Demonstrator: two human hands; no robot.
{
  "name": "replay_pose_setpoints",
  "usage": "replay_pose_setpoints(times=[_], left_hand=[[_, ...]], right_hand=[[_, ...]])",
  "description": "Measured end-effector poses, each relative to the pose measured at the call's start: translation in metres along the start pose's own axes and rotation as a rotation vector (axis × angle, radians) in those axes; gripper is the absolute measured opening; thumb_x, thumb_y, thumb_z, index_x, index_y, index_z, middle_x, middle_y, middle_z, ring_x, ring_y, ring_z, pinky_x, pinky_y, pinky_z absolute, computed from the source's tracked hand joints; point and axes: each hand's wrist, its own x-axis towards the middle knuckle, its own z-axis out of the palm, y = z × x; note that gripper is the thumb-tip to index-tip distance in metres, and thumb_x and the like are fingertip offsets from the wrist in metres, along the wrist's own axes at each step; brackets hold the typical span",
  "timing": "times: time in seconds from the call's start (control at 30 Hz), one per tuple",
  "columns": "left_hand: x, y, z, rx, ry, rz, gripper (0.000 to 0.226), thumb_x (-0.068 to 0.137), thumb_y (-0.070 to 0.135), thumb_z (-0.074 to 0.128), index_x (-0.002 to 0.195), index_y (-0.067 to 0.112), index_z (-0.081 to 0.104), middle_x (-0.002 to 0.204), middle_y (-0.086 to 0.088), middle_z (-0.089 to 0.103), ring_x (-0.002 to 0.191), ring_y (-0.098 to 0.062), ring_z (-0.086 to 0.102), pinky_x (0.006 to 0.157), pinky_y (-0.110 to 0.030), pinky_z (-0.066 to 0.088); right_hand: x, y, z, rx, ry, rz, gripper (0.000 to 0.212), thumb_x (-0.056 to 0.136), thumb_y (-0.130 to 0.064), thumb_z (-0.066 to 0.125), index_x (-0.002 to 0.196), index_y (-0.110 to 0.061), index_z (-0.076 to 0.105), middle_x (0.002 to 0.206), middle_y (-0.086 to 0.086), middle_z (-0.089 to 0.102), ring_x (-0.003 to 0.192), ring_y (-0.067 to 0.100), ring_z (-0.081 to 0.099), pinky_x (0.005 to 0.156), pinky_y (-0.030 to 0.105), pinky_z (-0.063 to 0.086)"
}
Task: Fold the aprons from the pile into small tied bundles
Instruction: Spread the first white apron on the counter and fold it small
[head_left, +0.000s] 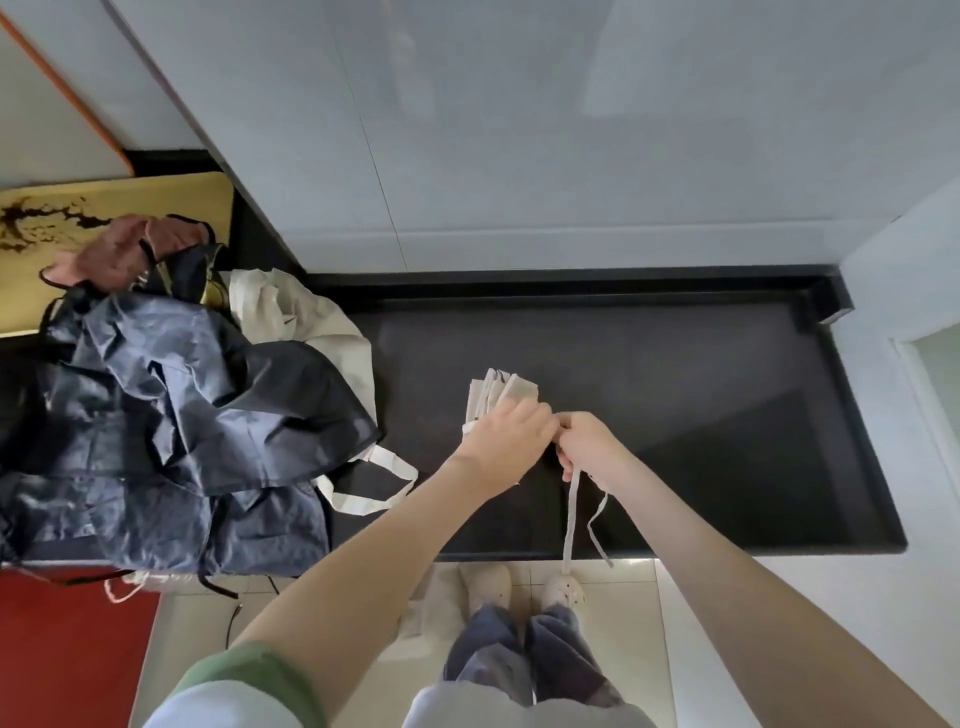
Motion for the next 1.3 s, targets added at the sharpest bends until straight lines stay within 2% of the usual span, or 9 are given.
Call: replay_pose_setpoints(times=[0.23, 0.33, 0.47, 0.53, 0.67, 0.73, 0.87, 1.07, 1.3], left_hand=[[0.001, -0.027, 0.016, -0.104, -0.32, -0.209, 0.049, 0.092, 0.001, 0.045, 0.138, 0.011, 0.032, 0.132, -0.009, 0.037, 0.115, -0.023, 0.047, 0.069, -0.031, 0.045], [0.006, -0.026, 0.006, -0.151, -0.275, -0.143, 0.039, 0.095, 0.008, 0.044, 0.134, 0.014, 0.037, 0.128, -0.007, 0.042, 0.115, -0.024, 0.048, 0.079, -0.032, 0.043], [0.018, -0.013, 0.014, 0.045, -0.053, 0.058, 0.021, 0.075, 0.025, 0.07, 0.094, 0.02, 0.065, 0.095, 0.003, 0.058, 0.089, -0.014, 0.057, 0.077, -0.022, 0.043], [0.022, -0.006, 0.022, -0.015, -0.161, 0.042, 0.018, 0.092, 0.019, 0.051, 0.109, 0.015, 0.057, 0.108, 0.001, 0.055, 0.102, -0.016, 0.052, 0.085, -0.024, 0.04], [0.028, -0.004, 0.02, -0.405, -0.136, -0.14, 0.025, 0.103, 0.017, 0.032, 0.102, 0.011, 0.056, 0.082, 0.004, 0.051, 0.088, -0.017, 0.053, 0.076, -0.026, 0.034], [0.025, -0.012, 0.016, -0.855, -0.177, -0.351, 0.031, 0.103, 0.022, 0.03, 0.084, 0.014, 0.053, 0.066, 0.007, 0.055, 0.073, -0.009, 0.05, 0.075, -0.023, 0.036], [0.025, -0.019, 0.012, -1.433, -0.149, -0.707, 0.027, 0.096, 0.02, 0.031, 0.073, 0.016, 0.045, 0.059, 0.001, 0.066, 0.058, -0.005, 0.048, 0.067, -0.019, 0.038], [0.031, -0.009, 0.022, -1.067, -0.076, -0.734, 0.041, 0.1, 0.027, 0.025, 0.07, 0.023, 0.053, 0.06, 0.007, 0.053, 0.066, -0.014, 0.05, 0.076, -0.028, 0.038], [0.026, -0.003, 0.026, -0.864, -0.192, -0.523, 0.036, 0.102, 0.033, 0.031, 0.094, 0.027, 0.066, 0.067, 0.009, 0.053, 0.07, -0.008, 0.053, 0.068, -0.01, 0.035]], right_hand=[[0.001, 0.003, -0.003, -0.02, -0.028, -0.15, 0.031, 0.1, -0.024, 0.043, 0.079, -0.009, 0.061, 0.043, 0.001, 0.044, 0.04, 0.015, 0.045, 0.048, 0.019, 0.043], [0.007, 0.005, -0.005, -0.03, -0.009, -0.129, 0.026, 0.097, -0.021, 0.046, 0.081, -0.01, 0.063, 0.049, 0.002, 0.042, 0.038, 0.016, 0.04, 0.049, 0.027, 0.041], [0.009, 0.013, -0.014, -0.037, -0.034, -0.059, 0.016, 0.092, -0.014, 0.05, 0.087, -0.015, 0.066, 0.051, 0.0, 0.041, 0.04, 0.016, 0.036, 0.051, 0.029, 0.037], [0.005, 0.019, -0.021, 0.003, -0.023, -0.061, 0.012, 0.094, -0.019, 0.055, 0.096, -0.015, 0.065, 0.054, 0.001, 0.042, 0.043, 0.014, 0.034, 0.047, 0.028, 0.033], [-0.003, 0.027, -0.036, -0.042, -0.061, -0.106, 0.016, 0.095, -0.02, 0.058, 0.111, -0.025, 0.057, 0.072, 0.006, 0.053, 0.046, 0.011, 0.035, 0.04, 0.022, 0.028], [-0.006, 0.033, -0.041, -0.124, -0.08, -0.114, 0.017, 0.097, -0.02, 0.055, 0.113, -0.025, 0.057, 0.076, 0.006, 0.057, 0.045, 0.009, 0.036, 0.039, 0.019, 0.029], [-0.013, 0.048, -0.042, -0.211, -0.021, -0.135, 0.019, 0.101, -0.025, 0.046, 0.099, -0.015, 0.062, 0.07, 0.003, 0.056, 0.05, 0.005, 0.046, 0.048, 0.014, 0.033], [-0.025, 0.047, -0.041, -0.259, -0.154, -0.026, 0.03, 0.099, -0.033, 0.049, 0.081, -0.012, 0.06, 0.052, -0.001, 0.044, 0.037, 0.008, 0.035, 0.046, 0.018, 0.035], [-0.05, 0.03, -0.062, -0.013, -0.614, -0.077, 0.03, 0.102, -0.025, 0.045, 0.085, -0.008, 0.063, 0.053, 0.004, 0.048, 0.041, 0.013, 0.037, 0.05, 0.021, 0.04]])
